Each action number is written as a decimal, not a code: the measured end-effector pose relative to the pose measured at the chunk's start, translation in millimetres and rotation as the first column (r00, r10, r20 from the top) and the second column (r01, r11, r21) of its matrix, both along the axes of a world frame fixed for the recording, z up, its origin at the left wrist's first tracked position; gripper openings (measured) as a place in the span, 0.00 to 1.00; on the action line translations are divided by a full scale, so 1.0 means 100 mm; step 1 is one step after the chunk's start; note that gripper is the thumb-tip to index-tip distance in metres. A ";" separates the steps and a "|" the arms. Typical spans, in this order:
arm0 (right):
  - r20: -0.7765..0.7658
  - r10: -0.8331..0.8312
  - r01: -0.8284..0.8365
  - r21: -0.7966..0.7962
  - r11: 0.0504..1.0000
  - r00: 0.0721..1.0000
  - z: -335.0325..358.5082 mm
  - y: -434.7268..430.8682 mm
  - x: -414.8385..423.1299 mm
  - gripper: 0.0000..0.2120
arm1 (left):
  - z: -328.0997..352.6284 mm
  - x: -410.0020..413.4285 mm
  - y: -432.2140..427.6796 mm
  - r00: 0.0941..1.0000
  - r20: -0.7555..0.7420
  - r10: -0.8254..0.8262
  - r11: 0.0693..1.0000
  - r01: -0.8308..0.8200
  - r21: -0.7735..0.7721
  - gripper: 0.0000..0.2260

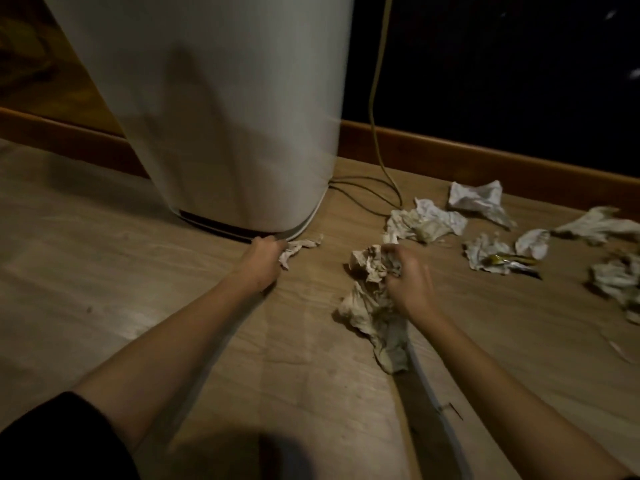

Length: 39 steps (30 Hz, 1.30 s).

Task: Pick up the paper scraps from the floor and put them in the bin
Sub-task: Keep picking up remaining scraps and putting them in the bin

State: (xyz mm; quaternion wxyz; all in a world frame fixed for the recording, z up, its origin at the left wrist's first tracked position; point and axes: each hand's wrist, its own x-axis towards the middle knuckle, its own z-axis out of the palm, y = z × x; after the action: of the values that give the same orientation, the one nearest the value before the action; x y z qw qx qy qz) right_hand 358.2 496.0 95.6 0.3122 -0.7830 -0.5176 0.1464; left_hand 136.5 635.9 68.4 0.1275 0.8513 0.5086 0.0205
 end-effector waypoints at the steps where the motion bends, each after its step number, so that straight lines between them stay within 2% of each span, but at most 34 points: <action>1: 0.014 -0.032 0.033 -0.038 0.999 0.999 -0.06 0.00 0.00 0.24 | 0.00 -0.02 -0.01 1.000 -0.016 0.009 1.000 -0.009 0.000 0.17; 3: 0.064 -0.009 0.019 -0.153 0.988 0.998 -0.18 -0.04 -0.02 0.22 | 0.04 -0.04 -0.02 0.999 -0.026 0.040 0.999 -0.040 -0.010 0.15; 5: 0.068 0.117 -0.095 -0.268 0.959 0.991 -0.31 -0.16 -0.08 0.22 | 0.11 -0.06 -0.04 0.998 -0.007 0.062 0.997 -0.062 -0.034 0.12; 7: 0.031 0.234 -0.212 -0.327 0.921 0.972 -0.38 -0.29 -0.13 0.24 | 0.17 -0.09 -0.11 0.998 0.014 0.062 0.996 -0.061 -0.070 0.08; 11: -0.097 0.383 -0.389 -0.395 0.832 0.918 -0.28 -0.36 -0.10 0.32 | 0.22 -0.21 -0.37 0.999 0.014 0.044 0.993 -0.042 -0.113 0.07; 14: 0.000 0.516 -0.439 -0.525 0.729 0.857 -0.24 -0.39 -0.07 0.40 | 0.20 -0.44 -0.57 1.000 0.015 0.020 0.990 -0.018 -0.142 0.05; 16: 0.096 0.571 -0.423 -0.573 0.702 0.816 -0.24 -0.40 -0.09 0.42 | 0.19 -0.63 -0.72 1.000 -0.003 -0.006 0.992 0.005 -0.129 0.05; 18: 0.177 0.558 -0.399 -0.529 0.749 0.811 -0.24 -0.42 -0.16 0.38 | 0.19 -0.80 -0.89 0.999 -0.016 -0.033 0.994 0.032 -0.109 0.05; 22: 0.256 0.485 -0.424 -0.259 0.868 0.836 -0.38 -0.73 -0.44 0.27 | 0.26 -1.07 -1.36 0.999 0.021 -0.047 0.996 0.048 -0.069 0.07; 24: 0.251 0.469 -0.439 -0.168 0.883 0.847 -0.46 -0.95 -0.59 0.23 | 0.30 -1.15 -1.62 0.997 0.038 -0.073 0.995 0.075 -0.065 0.10; 26: 0.196 0.528 -0.523 -0.079 0.848 0.826 -0.49 -1.13 -0.74 0.20 | 0.35 -1.21 -1.82 0.994 0.043 -0.098 0.992 0.101 -0.074 0.12; 29: 0.117 0.686 -0.693 0.020 0.721 0.718 -0.37 -1.30 -1.02 0.14 | 0.44 -1.34 -1.99 0.995 0.031 -0.096 0.993 0.098 -0.060 0.10; 31: 0.083 0.772 -0.776 0.042 0.629 0.630 -0.26 -1.41 -1.21 0.10 | 0.52 -1.50 -2.02 0.998 0.041 -0.037 0.999 0.038 -0.015 0.13; 32: 0.067 0.812 -0.815 0.026 0.579 0.579 -0.23 -1.48 -1.30 0.11 | 0.55 -1.60 -2.02 0.999 0.043 0.007 1.000 -0.008 0.011 0.14; 34: 0.094 0.887 -0.886 -0.066 0.459 0.452 -0.27 -1.67 -1.41 0.17 | 0.61 -1.82 -2.01 0.993 0.016 0.113 0.993 -0.113 0.026 0.11; 36: 0.243 0.913 -0.902 -0.208 0.378 0.327 -0.38 -1.86 -1.39 0.24 | 0.64 -2.00 -2.05 0.986 0.006 0.166 0.986 -0.166 0.021 0.09; 37: 0.289 0.913 -0.897 -0.254 0.361 0.286 -0.41 -1.93 -1.36 0.25 | 0.65 -2.07 -2.10 0.984 0.005 0.176 0.984 -0.176 0.010 0.11; 39: 0.260 0.923 -0.914 -0.218 0.342 0.284 -0.44 -1.97 -1.28 0.21 | 0.63 -2.13 -2.28 0.987 0.000 0.162 0.986 -0.162 -0.033 0.17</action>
State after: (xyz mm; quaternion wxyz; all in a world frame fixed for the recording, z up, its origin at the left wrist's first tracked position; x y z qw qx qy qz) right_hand 229.8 299.0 52.0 0.0669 -0.3597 -0.9152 0.1687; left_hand -76.4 408.2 131.7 0.1401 0.8049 0.5761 0.0235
